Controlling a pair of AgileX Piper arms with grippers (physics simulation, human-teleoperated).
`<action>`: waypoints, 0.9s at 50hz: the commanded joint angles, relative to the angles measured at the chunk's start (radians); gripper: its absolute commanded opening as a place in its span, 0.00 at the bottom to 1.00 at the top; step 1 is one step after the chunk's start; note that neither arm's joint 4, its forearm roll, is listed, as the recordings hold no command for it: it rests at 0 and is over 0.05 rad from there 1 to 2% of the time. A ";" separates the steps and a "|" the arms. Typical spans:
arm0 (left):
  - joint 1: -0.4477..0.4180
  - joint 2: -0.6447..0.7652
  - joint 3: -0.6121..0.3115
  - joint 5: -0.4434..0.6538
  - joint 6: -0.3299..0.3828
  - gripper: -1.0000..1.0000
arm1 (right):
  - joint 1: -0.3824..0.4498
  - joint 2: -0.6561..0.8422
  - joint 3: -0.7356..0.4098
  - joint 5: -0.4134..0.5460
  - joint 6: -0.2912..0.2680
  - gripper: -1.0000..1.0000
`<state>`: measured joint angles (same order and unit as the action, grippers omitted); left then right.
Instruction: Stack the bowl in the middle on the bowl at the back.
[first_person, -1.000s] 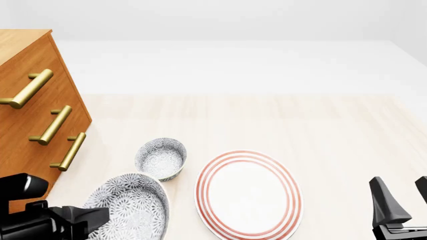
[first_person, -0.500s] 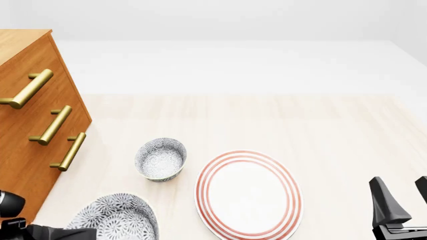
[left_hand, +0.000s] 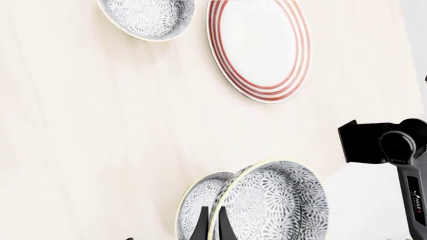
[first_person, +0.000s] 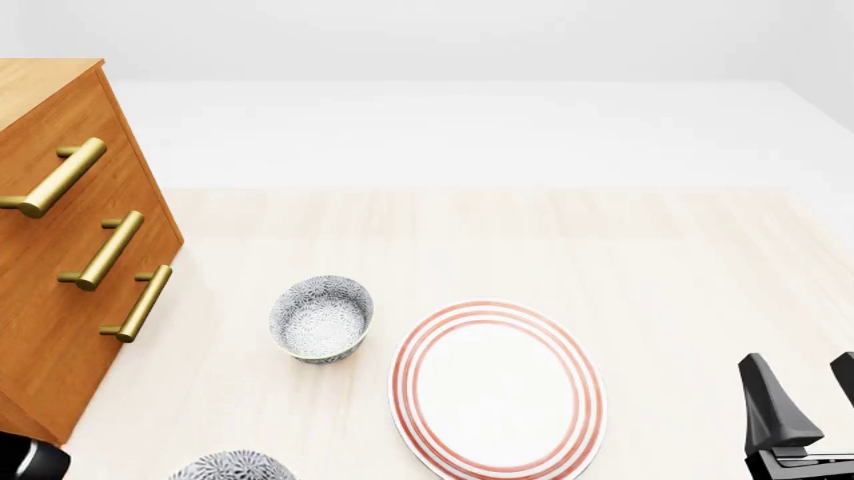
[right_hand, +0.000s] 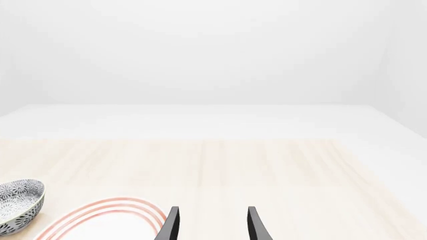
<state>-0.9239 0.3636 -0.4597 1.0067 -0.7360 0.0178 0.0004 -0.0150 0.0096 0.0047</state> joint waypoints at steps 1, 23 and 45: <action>-0.058 -0.022 0.072 -0.018 -0.038 0.00 | 0.000 0.000 0.000 0.000 0.000 1.00; -0.129 0.038 0.127 -0.124 -0.076 0.00 | -0.001 0.000 -0.001 0.000 0.003 1.00; -0.175 0.070 0.220 -0.208 -0.102 1.00 | -0.001 0.000 -0.001 0.000 0.005 1.00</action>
<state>-1.0753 0.4198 -0.2679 0.8319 -0.8262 0.0170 0.0005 -0.0165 0.0103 0.0085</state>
